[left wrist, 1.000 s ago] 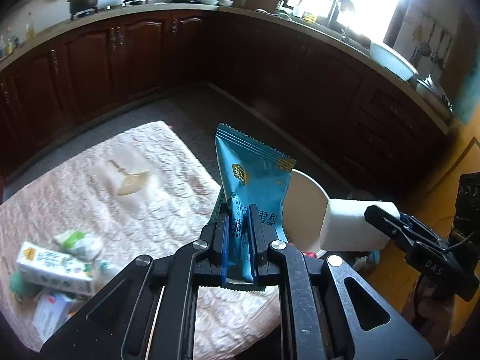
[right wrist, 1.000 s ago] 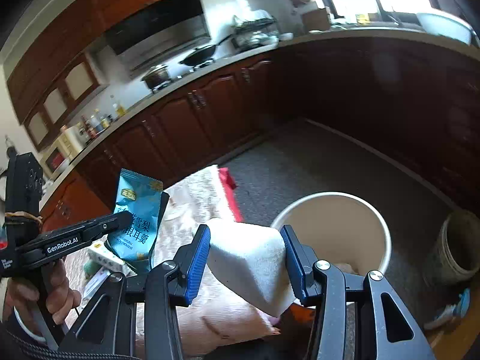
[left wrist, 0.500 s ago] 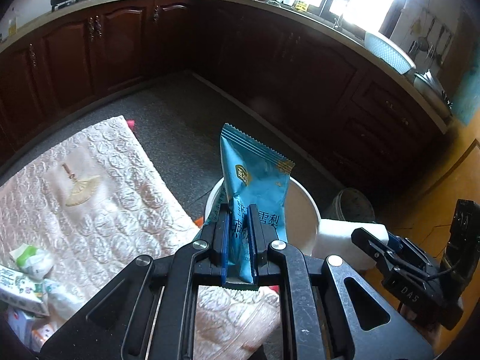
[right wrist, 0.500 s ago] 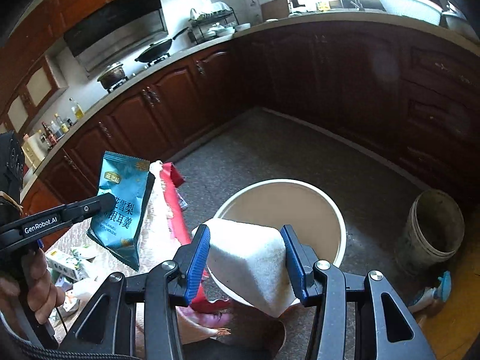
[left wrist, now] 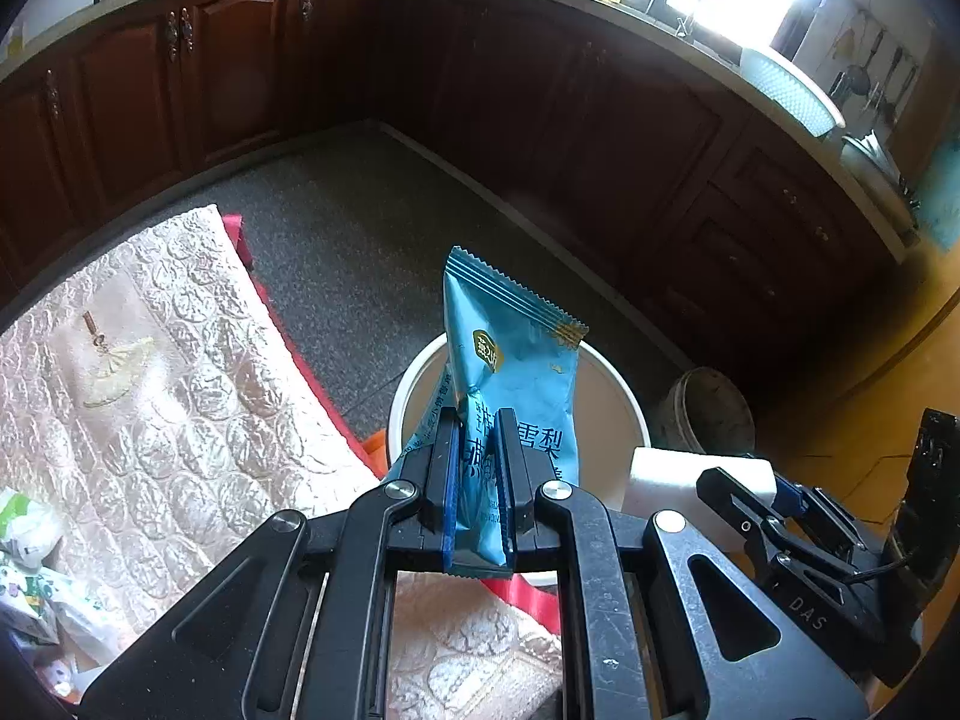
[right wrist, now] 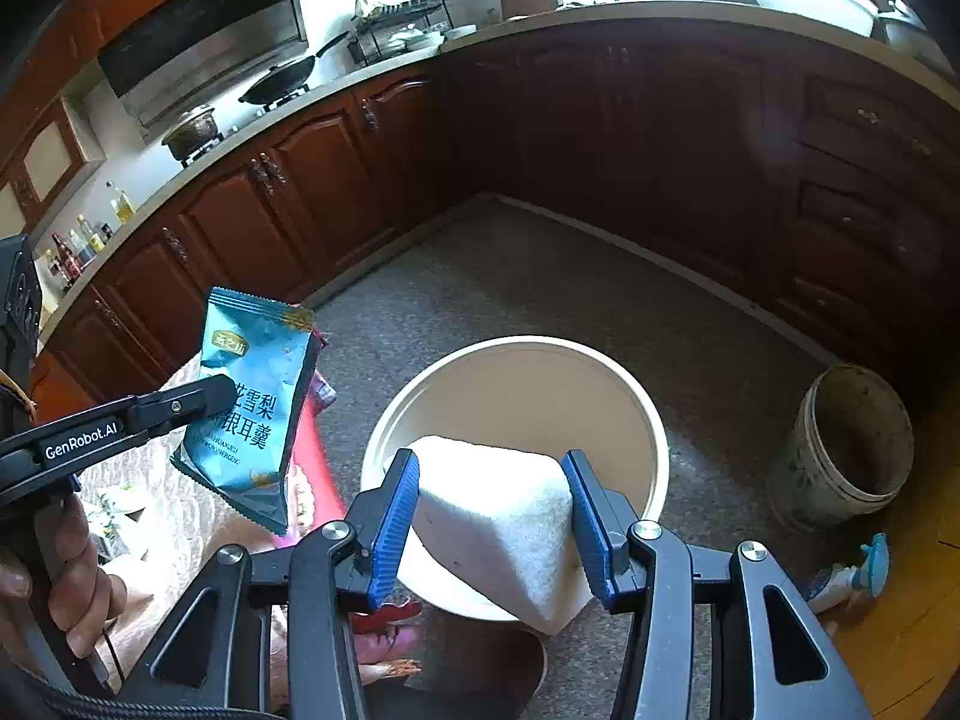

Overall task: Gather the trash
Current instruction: 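Carry the blue bag and white sponge to the bucket and release both, then move both open tools back over the remaining trash on the table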

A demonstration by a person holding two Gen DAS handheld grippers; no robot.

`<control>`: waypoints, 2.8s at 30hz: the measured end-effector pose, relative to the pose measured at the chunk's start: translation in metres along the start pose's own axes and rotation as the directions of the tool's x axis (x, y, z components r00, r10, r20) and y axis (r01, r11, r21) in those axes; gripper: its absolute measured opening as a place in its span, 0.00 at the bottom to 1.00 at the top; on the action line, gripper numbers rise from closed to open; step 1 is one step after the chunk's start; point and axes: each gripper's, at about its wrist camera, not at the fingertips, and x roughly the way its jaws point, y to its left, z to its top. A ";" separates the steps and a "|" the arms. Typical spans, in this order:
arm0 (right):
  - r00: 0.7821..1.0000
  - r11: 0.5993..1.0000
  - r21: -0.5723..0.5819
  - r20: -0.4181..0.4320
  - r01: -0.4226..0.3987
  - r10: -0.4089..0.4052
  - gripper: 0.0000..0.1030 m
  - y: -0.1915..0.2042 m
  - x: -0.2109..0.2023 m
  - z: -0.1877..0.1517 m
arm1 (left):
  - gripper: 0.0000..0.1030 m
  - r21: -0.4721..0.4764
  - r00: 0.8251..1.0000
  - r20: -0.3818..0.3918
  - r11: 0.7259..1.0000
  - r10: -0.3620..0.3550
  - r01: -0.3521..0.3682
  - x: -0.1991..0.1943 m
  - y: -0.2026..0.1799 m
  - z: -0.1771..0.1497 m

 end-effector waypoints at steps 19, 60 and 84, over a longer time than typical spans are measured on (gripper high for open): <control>0.998 0.998 0.031 -0.045 0.049 -0.047 0.57 -0.001 0.008 -0.009 | 0.30 -0.028 1.000 -0.012 0.999 -0.016 0.016 -0.011 0.014 -0.016; 0.989 0.967 -0.208 -0.012 -0.150 0.151 0.77 0.172 -0.027 -0.031 | 0.55 -0.175 0.916 0.164 0.925 0.366 -0.338 -0.173 0.138 -0.098; 0.939 0.882 -0.338 -0.216 -0.328 0.266 0.81 0.273 0.016 -0.075 | 0.69 -0.329 0.912 0.066 0.872 0.404 -0.362 -0.229 0.305 -0.165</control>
